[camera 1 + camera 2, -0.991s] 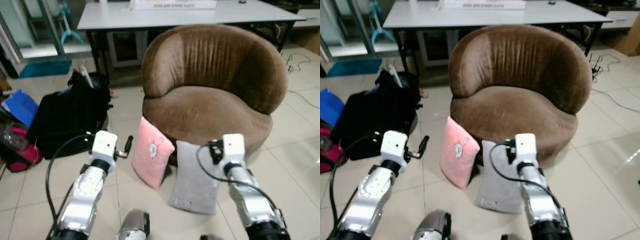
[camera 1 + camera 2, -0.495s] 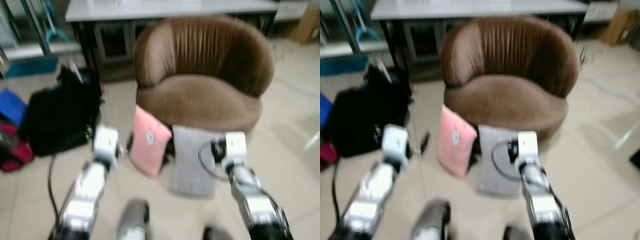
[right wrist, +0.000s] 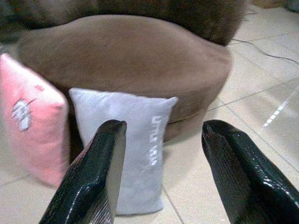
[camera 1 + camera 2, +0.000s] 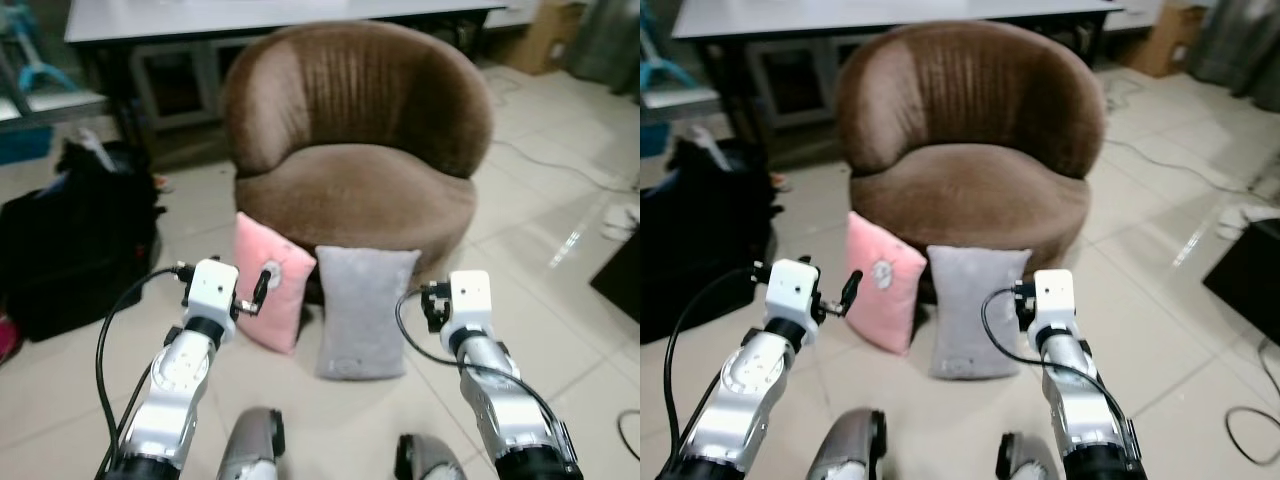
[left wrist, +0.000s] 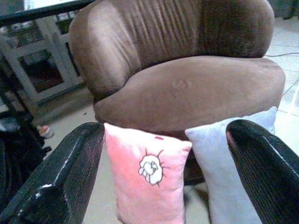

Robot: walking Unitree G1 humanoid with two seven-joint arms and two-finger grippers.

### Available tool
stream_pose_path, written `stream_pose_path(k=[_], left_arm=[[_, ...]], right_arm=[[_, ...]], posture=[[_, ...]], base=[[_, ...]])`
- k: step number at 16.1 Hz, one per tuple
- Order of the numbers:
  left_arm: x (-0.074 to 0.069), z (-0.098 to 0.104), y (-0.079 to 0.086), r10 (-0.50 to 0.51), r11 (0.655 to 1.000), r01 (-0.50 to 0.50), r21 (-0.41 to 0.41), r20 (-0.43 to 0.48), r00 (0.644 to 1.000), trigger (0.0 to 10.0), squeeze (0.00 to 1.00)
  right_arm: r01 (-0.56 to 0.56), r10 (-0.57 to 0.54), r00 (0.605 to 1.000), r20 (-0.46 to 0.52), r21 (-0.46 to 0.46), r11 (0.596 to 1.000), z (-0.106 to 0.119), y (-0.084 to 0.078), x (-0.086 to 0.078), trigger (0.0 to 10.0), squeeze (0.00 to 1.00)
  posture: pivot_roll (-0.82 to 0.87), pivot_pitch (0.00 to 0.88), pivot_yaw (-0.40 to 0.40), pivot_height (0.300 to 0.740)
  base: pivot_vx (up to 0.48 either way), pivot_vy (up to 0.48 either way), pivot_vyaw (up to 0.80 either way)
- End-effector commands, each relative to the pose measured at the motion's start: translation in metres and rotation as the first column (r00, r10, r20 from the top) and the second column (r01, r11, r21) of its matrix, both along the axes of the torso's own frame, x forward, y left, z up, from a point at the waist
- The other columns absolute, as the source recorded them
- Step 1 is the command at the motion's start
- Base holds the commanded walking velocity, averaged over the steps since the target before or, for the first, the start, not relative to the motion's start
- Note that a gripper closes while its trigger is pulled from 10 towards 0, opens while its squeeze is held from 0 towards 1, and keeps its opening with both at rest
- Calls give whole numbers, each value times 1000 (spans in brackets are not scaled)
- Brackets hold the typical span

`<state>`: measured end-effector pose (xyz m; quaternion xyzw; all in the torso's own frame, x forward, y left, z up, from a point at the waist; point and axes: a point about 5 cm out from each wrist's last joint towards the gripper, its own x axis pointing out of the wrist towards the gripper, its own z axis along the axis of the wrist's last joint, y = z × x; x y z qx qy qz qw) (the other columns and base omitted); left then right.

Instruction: Move the pillow to the sofa from floor

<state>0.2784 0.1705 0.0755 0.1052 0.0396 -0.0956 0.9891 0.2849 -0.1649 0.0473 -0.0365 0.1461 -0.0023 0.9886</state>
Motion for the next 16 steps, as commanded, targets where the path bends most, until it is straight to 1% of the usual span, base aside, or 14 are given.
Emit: stream_pose_path(k=[1,2,4,5,8,10,12,16], left_arm=[[2,5,-2,-16,1000,16,-6,20,1000,10000,0],[2,5,-2,-17,1000,17,-6,20,1000,10000,0],[2,4,-2,-21,1000,21,-6,14,1000,10000,0],[2,4,-3,-22,1000,22,-7,13,1000,10000,0],[1,3,-4,-30,1000,30,-7,10,999,10000,0],[1,4,-3,-24,1000,24,-8,15,1000,10000,0],[2,5,-2,-21,1000,21,-8,18,1000,10000,0],[1,5,-3,-17,1000,17,-11,16,1000,10000,0]], right_arm=[[55,-55,998,18,8,998,3,-6,3,10000,0],[64,-64,998,17,12,998,3,-7,3,10000,0],[126,-126,992,12,0,992,2,-16,0,10000,0],[140,-140,990,10,1,990,2,-18,-1,10000,0],[134,-134,991,12,-11,991,1,-19,-2,10000,0],[119,-118,993,15,-7,993,2,-15,1,10000,0],[116,-116,993,20,-5,993,4,-14,3,10000,0],[111,-111,994,20,-9,994,4,-15,3,10000,0]], posture=[[98,0,5,627],[97,0,8,627],[93,0,12,627],[87,0,17,627],[88,0,17,627],[94,0,12,627],[95,0,10,627],[98,0,6,627]], base=[[349,0,0],[349,0,0],[341,0,0],[337,0,0],[331,0,0],[330,0,0],[328,0,0],[328,0,0]])
